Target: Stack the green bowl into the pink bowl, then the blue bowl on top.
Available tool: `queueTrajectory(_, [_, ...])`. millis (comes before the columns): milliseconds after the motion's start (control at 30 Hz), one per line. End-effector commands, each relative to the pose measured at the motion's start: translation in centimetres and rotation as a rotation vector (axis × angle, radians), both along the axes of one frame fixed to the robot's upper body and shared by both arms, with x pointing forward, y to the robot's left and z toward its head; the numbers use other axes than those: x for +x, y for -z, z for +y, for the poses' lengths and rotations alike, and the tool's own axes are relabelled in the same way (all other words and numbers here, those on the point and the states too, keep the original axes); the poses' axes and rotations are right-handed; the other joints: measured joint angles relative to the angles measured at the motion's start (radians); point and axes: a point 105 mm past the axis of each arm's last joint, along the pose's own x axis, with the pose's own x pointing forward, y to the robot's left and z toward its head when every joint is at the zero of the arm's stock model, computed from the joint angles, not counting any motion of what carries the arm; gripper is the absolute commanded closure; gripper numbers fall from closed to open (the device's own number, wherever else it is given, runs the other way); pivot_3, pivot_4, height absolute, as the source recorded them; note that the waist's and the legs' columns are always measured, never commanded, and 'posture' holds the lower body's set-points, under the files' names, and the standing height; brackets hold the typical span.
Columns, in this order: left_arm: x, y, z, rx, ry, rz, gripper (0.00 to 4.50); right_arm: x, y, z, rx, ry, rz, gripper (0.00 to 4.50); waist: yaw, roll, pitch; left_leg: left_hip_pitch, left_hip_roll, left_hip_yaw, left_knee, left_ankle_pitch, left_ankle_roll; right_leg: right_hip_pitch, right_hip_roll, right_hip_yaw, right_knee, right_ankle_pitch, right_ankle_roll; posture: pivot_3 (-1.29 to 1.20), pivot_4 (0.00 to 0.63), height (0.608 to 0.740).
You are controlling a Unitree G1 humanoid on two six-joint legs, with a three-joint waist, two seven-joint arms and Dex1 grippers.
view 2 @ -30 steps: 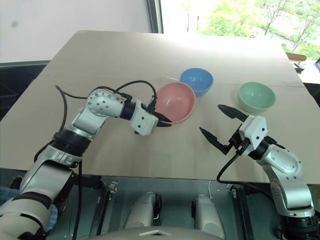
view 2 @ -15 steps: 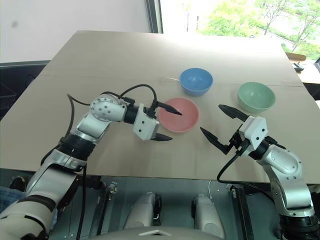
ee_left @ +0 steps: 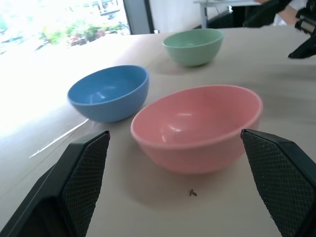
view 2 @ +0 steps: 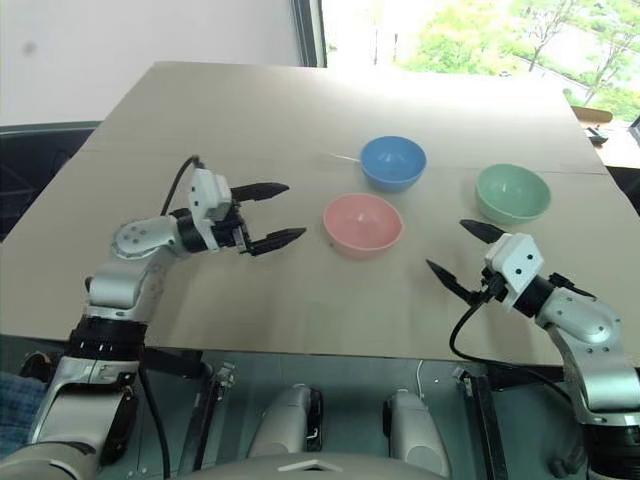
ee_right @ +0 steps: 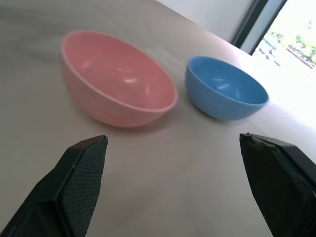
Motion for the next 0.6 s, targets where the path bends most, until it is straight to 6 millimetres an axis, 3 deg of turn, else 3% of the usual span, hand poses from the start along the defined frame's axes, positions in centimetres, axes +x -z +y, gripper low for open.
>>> queueTrajectory(33, [-2.1, -2.4, 1.6, -0.147, -0.020, -0.039, 0.01, 1.6, -0.5, -3.4, -0.121, 0.107, -0.012, 0.00, -0.002, 0.000, 0.000, 0.000, 0.000, 0.000, 0.001, 0.000, 0.000, 0.000, 0.000, 0.001, 0.001, 0.000, 0.000, 0.00, 0.150, 0.740])
queueTrajectory(133, [-3.2, -1.9, 2.7, -0.176, -0.037, 0.009, 0.01, 3.5, -1.5, -5.5, -0.201, 0.177, -0.049, 0.00, -0.013, 0.000, 0.000, 0.001, 0.000, 0.002, 0.001, 0.000, 0.000, 0.000, 0.000, 0.002, 0.003, 0.000, 0.000, 0.00, 0.150, 0.740])
queueTrajectory(300, [-4.4, -1.3, 2.4, -0.180, -0.001, 0.043, 0.01, 5.9, -2.1, -7.6, -0.303, 0.239, -0.075, 0.00, -0.020, 0.000, 0.000, 0.002, 0.000, 0.000, 0.002, 0.000, 0.000, 0.000, 0.000, 0.001, 0.005, 0.000, 0.000, 0.00, 0.150, 0.740])
queueTrajectory(600, [-4.6, -1.3, 1.7, -0.176, 0.046, 0.054, 0.01, 8.6, -0.7, -9.6, -0.437, 0.237, 0.035, 0.00, -0.028, 0.000, 0.000, 0.001, 0.000, 0.001, 0.003, 0.000, 0.000, 0.000, 0.000, 0.002, 0.005, 0.000, 0.000, 0.00, 0.150, 0.740])
